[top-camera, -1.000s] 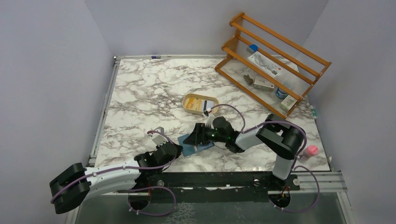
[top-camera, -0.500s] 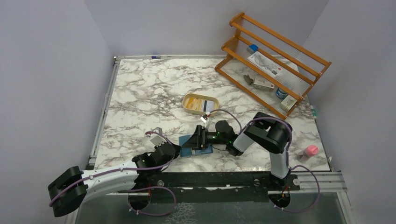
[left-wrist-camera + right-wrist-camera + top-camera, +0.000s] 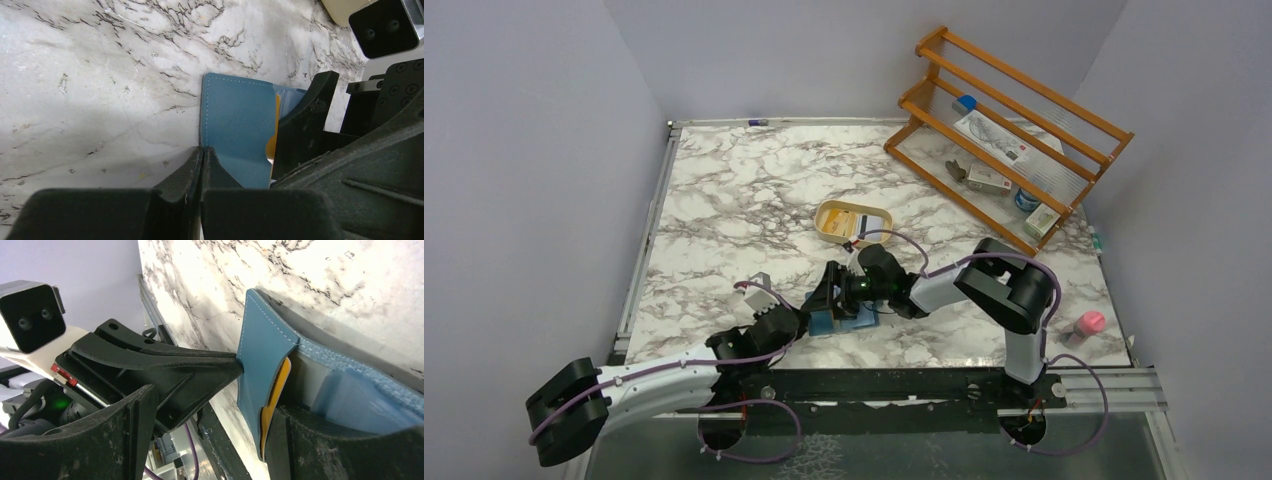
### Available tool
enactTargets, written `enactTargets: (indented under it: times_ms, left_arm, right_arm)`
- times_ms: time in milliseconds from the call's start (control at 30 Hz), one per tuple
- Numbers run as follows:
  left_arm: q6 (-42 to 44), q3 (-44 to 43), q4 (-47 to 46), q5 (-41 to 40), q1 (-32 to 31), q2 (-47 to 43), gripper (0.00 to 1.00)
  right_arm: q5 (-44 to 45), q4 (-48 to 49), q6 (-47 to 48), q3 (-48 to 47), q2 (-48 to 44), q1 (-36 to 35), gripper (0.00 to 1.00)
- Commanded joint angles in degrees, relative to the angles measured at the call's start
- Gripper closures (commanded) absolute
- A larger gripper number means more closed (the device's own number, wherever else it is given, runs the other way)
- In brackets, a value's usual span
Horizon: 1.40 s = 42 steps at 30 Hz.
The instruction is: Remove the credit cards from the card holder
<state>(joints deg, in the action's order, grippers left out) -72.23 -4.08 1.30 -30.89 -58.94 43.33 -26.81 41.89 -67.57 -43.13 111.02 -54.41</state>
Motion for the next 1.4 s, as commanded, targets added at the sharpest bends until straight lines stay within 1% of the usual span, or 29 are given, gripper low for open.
enactTargets:
  times_ms: [0, 167, 433, 600, 833, 1000, 1200, 1367]
  left_arm:
    - [-0.8, 0.6, 6.2, 1.4, -0.1, -0.2, 1.0]
    - [-0.7, 0.3, 5.8, 1.5, -0.1, 0.6, 1.0]
    - [-0.3, -0.2, 6.2, 1.3, -0.1, 1.5, 1.0]
    - [-0.2, -0.2, 6.4, 1.2, -0.1, 1.5, 1.0]
    - [0.1, -0.5, 7.3, 1.2, -0.1, 1.1, 1.0]
    - [0.2, -0.5, 7.7, 1.0, -0.1, 0.7, 1.0]
    - [0.2, -0.6, 8.6, 1.0, -0.1, 0.4, 1.0]
    - [0.2, -0.5, 8.9, 1.0, -0.1, 0.0, 1.0]
  right_arm:
    - [5.8, -14.8, 3.0, -0.9, 0.7, -0.9, 0.24]
    - [3.6, -10.1, 1.0, -0.7, 1.6, -1.3, 0.25]
    - [3.3, -10.5, -0.9, 1.0, -4.2, -0.6, 0.26]
    - [2.4, -7.9, -1.2, 3.3, -8.1, 0.7, 0.26]
    - [2.7, -7.8, -0.3, 3.3, -9.5, 1.1, 0.27]
    - [3.2, -8.9, 1.1, 3.5, -7.8, 1.2, 0.31]
    - [4.3, -9.8, 3.1, 4.8, -4.7, 1.2, 0.43]
    - [6.9, -14.5, 6.6, 4.8, -4.3, 1.2, 0.43]
